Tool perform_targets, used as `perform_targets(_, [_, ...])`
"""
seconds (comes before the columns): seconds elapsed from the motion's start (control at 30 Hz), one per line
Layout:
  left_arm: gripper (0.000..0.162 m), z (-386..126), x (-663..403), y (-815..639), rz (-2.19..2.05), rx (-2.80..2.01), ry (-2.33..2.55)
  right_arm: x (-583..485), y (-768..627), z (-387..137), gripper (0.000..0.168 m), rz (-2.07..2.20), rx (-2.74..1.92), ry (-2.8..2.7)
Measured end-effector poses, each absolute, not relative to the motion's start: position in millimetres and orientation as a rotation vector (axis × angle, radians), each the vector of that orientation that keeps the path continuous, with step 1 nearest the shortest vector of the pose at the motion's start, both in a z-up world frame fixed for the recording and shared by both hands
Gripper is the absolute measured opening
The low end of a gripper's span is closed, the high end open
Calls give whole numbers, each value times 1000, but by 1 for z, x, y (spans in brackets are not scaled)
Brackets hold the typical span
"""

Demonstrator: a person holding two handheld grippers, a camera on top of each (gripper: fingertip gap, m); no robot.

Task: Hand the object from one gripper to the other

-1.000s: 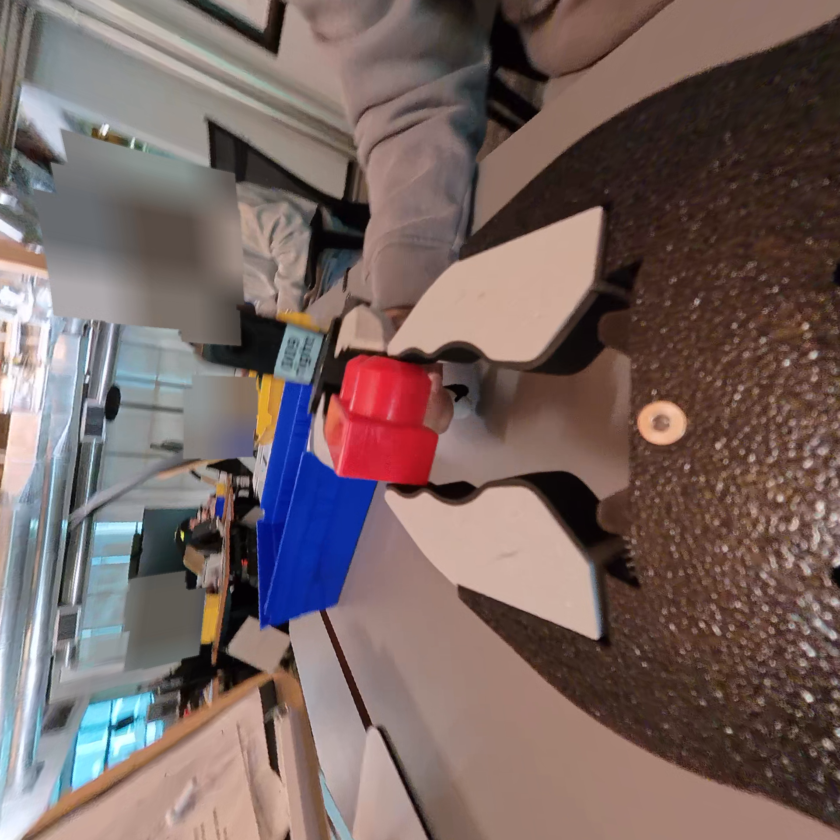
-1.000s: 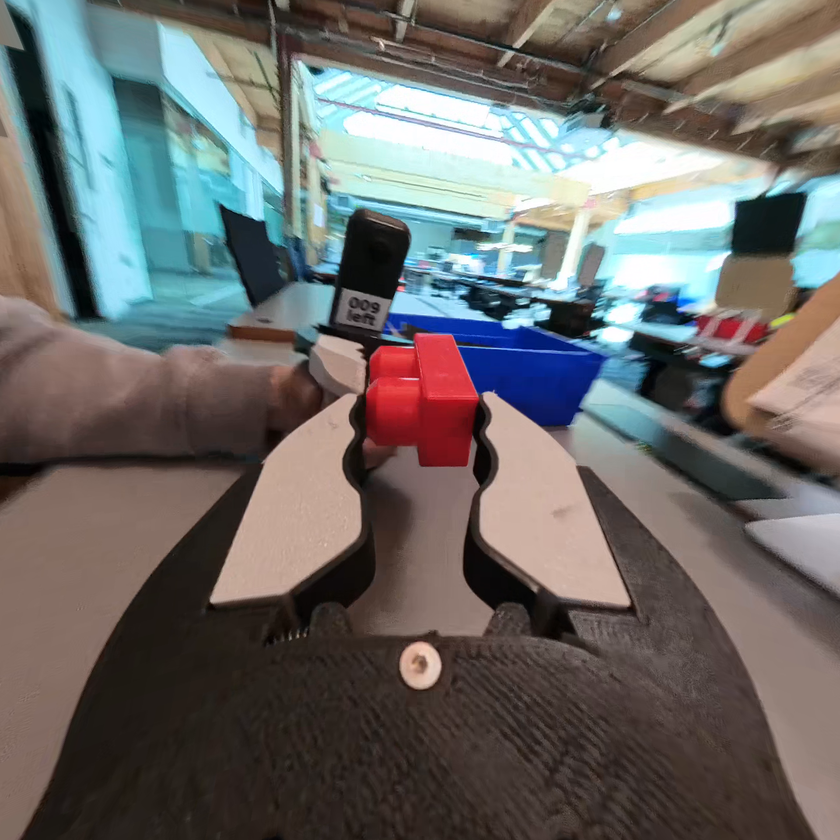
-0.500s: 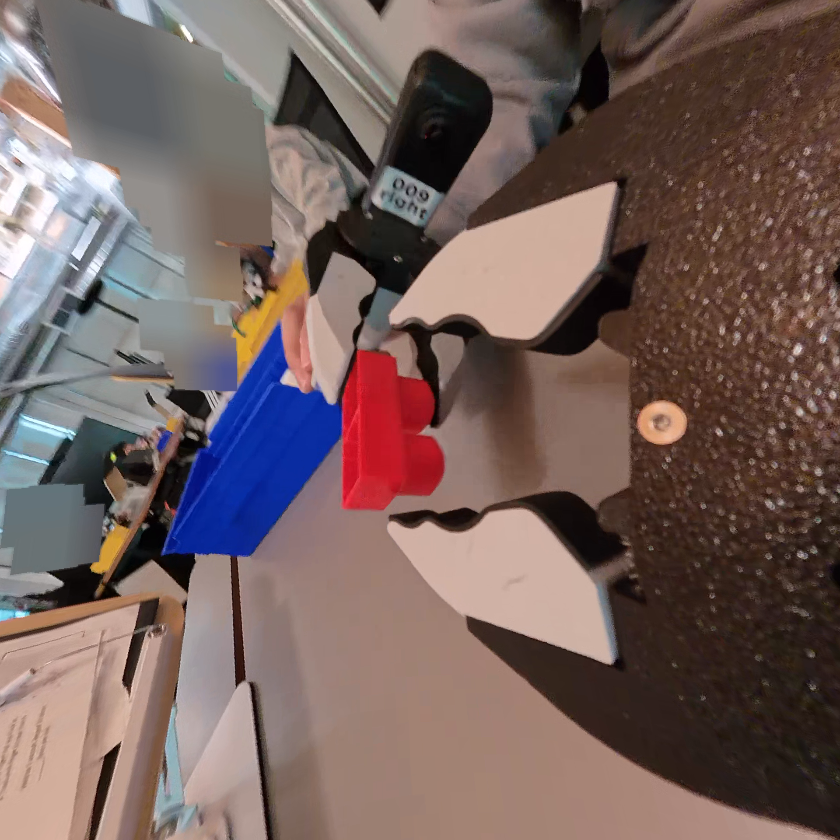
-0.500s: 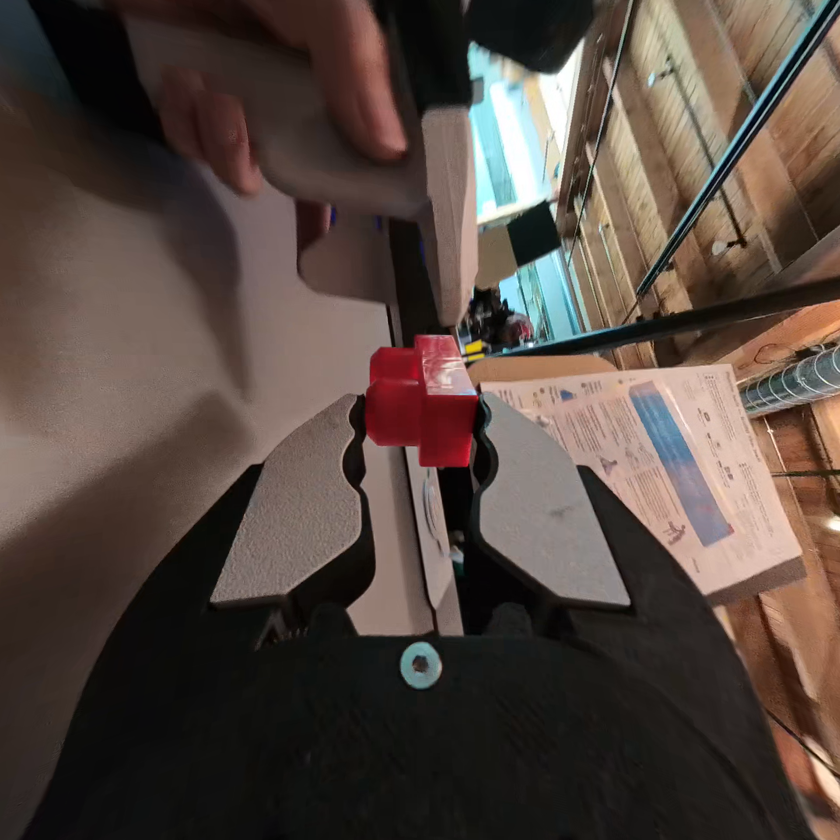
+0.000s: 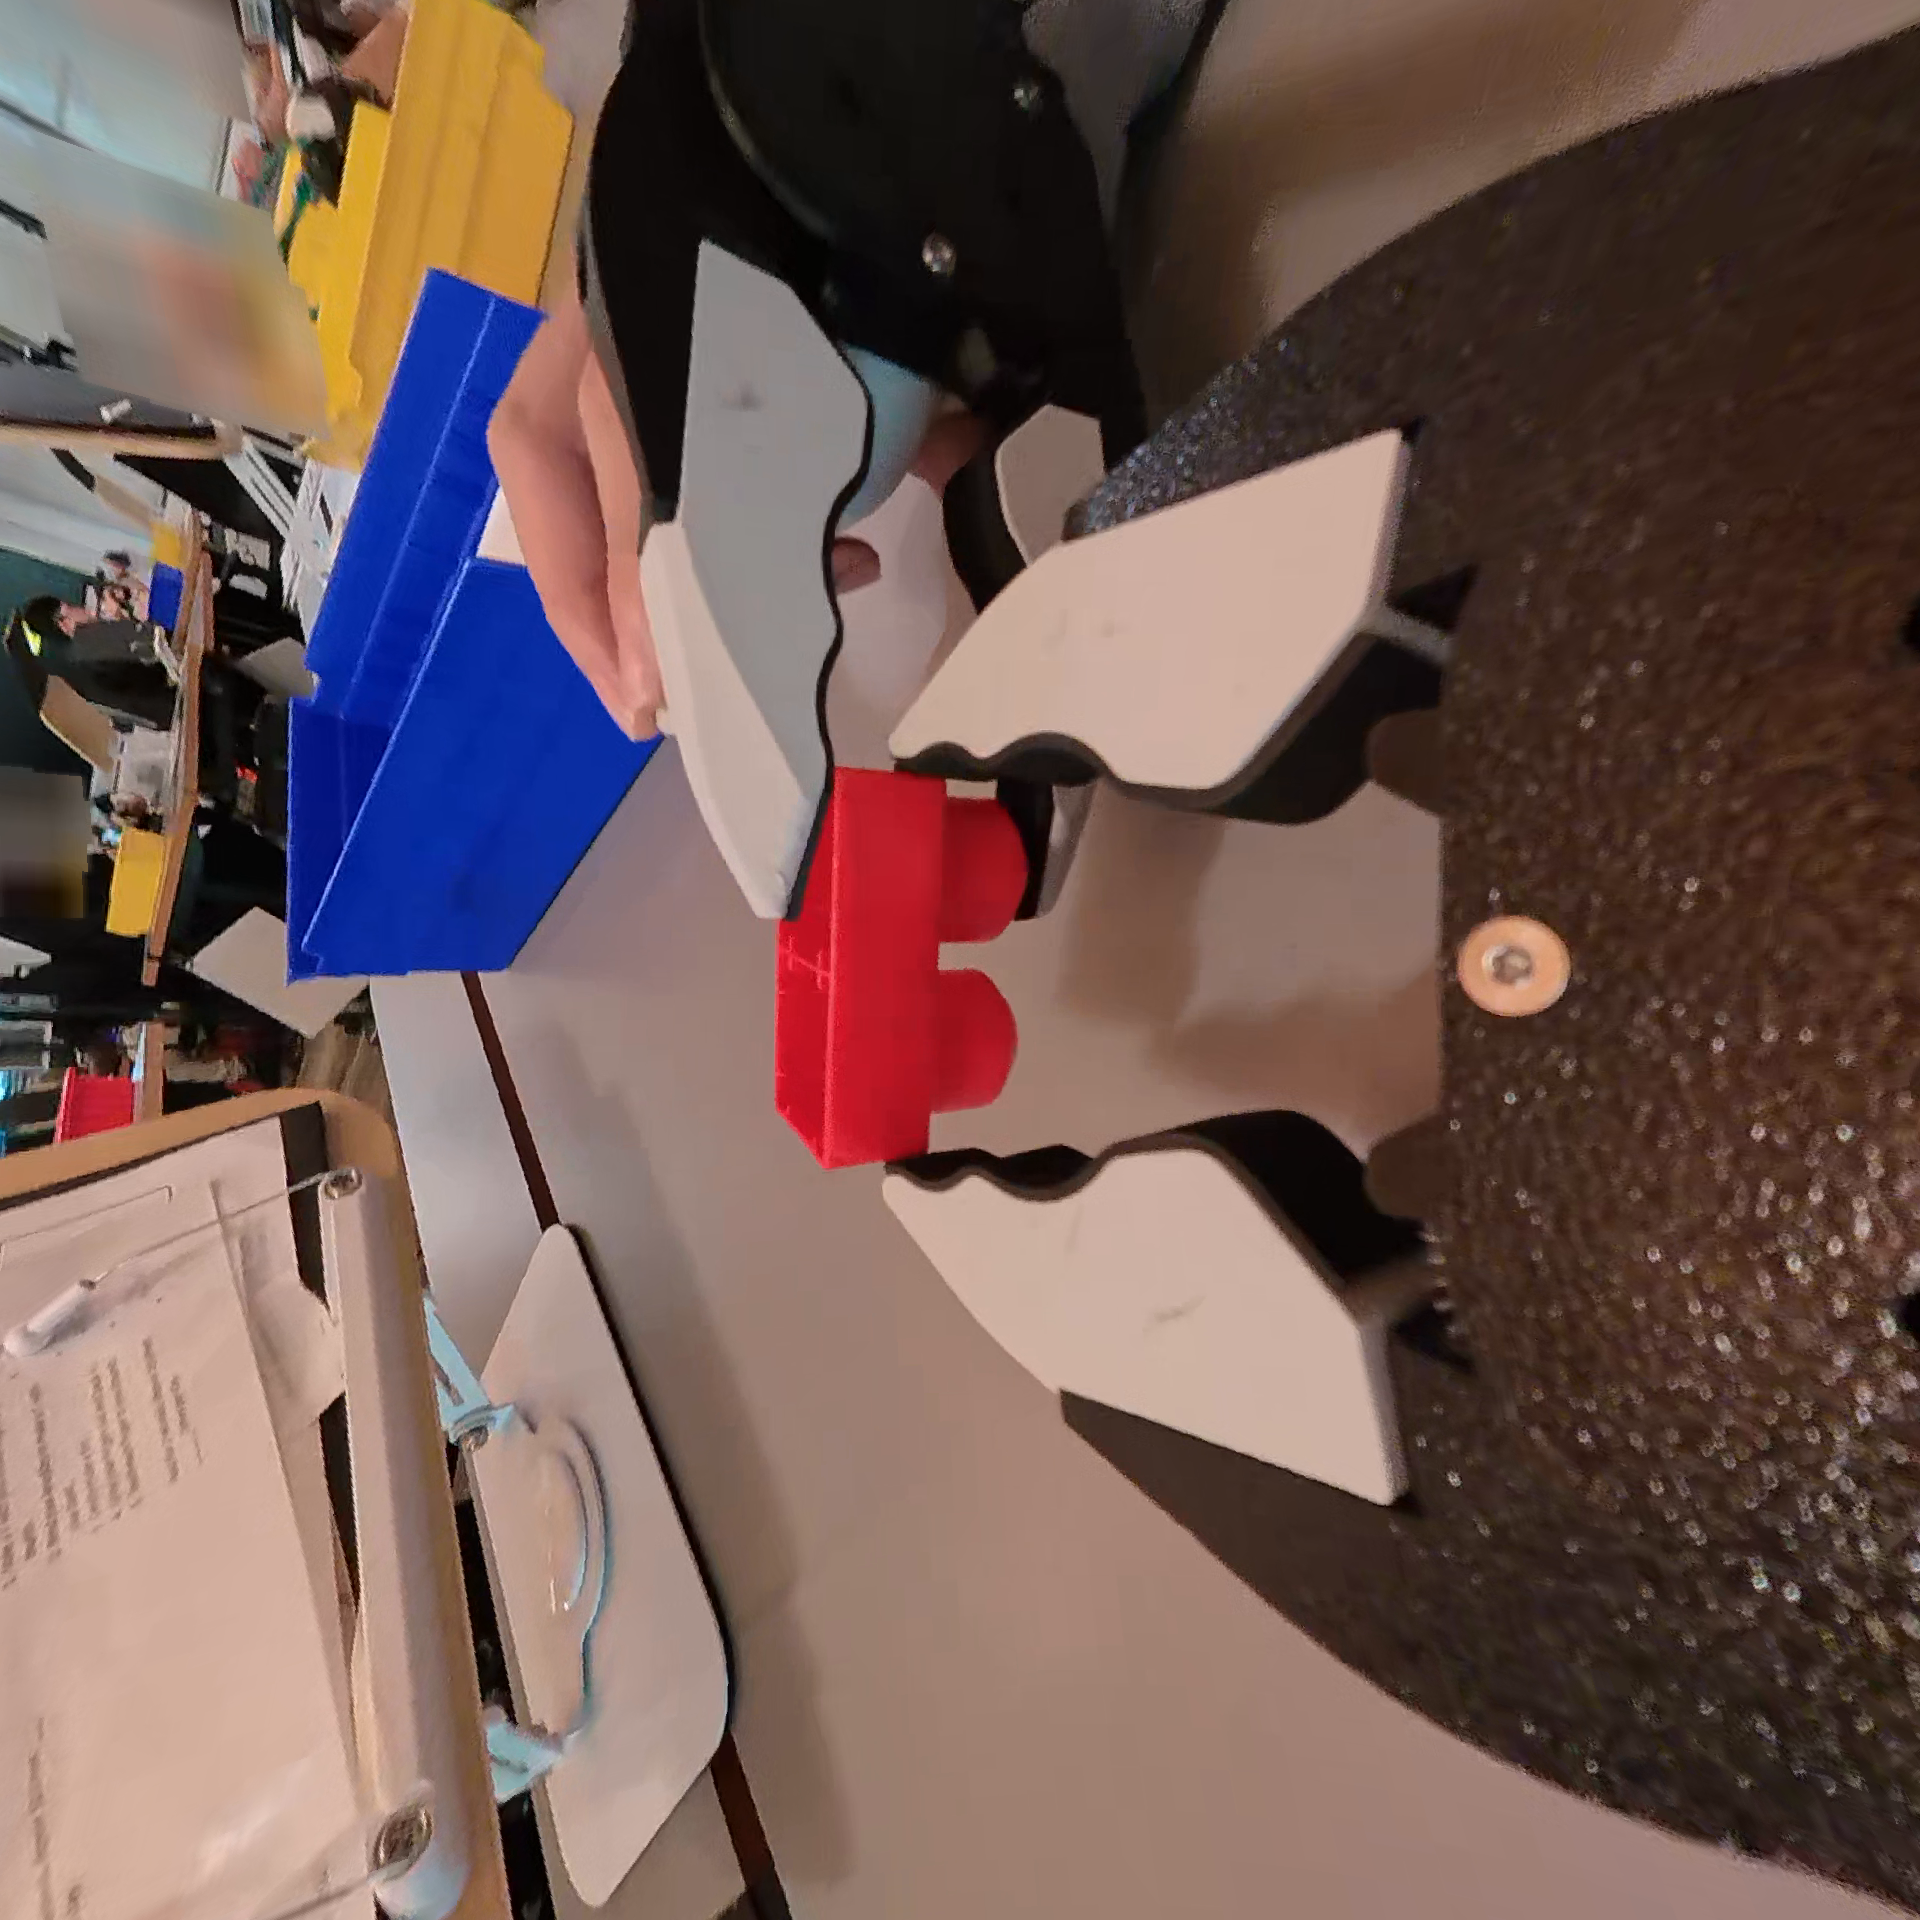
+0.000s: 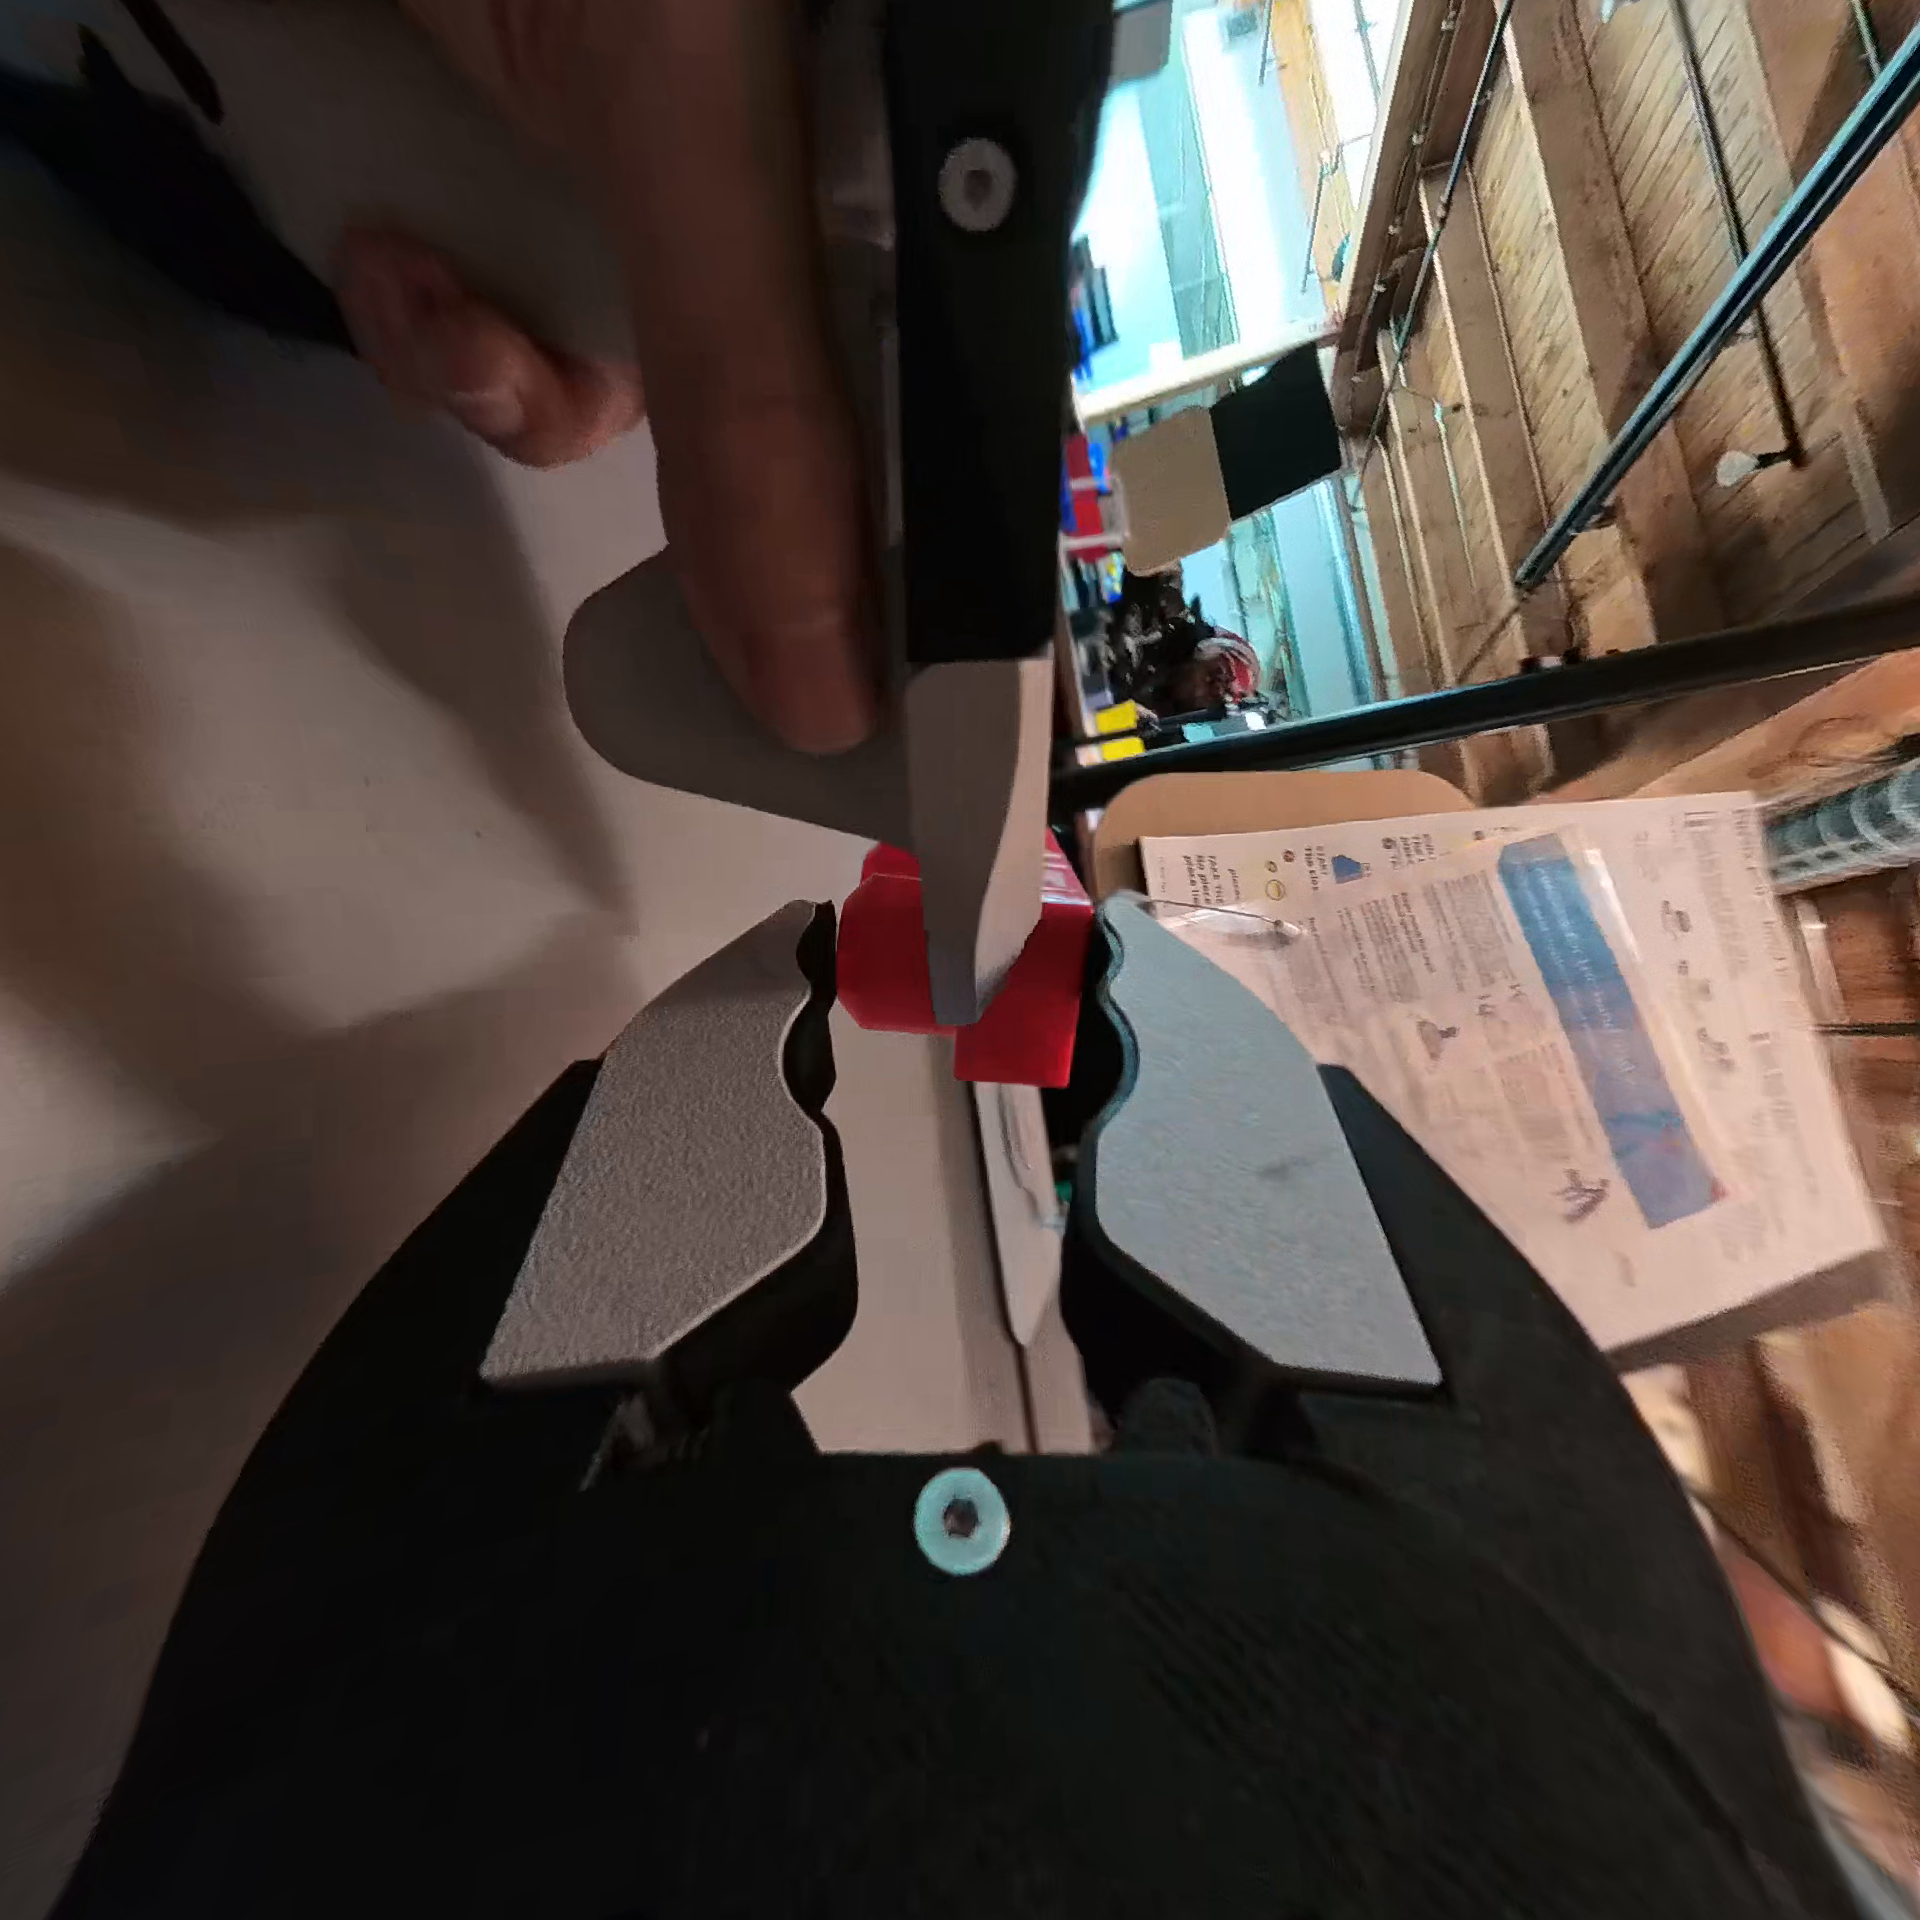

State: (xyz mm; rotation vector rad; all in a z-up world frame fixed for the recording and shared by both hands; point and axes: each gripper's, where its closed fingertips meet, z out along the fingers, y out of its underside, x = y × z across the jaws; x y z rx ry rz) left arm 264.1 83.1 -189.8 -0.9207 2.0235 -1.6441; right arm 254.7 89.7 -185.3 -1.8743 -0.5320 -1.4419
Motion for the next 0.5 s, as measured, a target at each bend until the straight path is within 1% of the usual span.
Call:
perform_targets(0.07, [67,-186,260,81,-1717,-892,2040,245,90,-179,45,-1290,-1809,-481])
perform_targets(0.13, [68,-181,256,81,-1787,-821,2055,229,89,-165,69,-997,-1684,-363])
perform_targets(0.17, [68,-177,253,82,-1827,-775,2050,225,86,-160,78,-813,-1658,-273])
perform_targets(0.23, [67,-167,246,85,-1936,-665,2030,224,80,-148,88,-456,-1595,-95])
perform_targets(0.27, [67,-161,241,86,-1996,-613,2012,223,77,-142,90,-287,-1541,-22])
perform_targets(0.33, [67,-150,229,86,-2111,-499,1996,221,71,-132,75,-27,-1422,62])
perform_targets(0.37, [67,-147,225,86,-2149,-457,1994,220,70,-132,72,49,-1397,84])
perform_targets(0.5, [67,-143,209,80,-2196,-321,2026,205,80,-141,79,125,-1436,36])
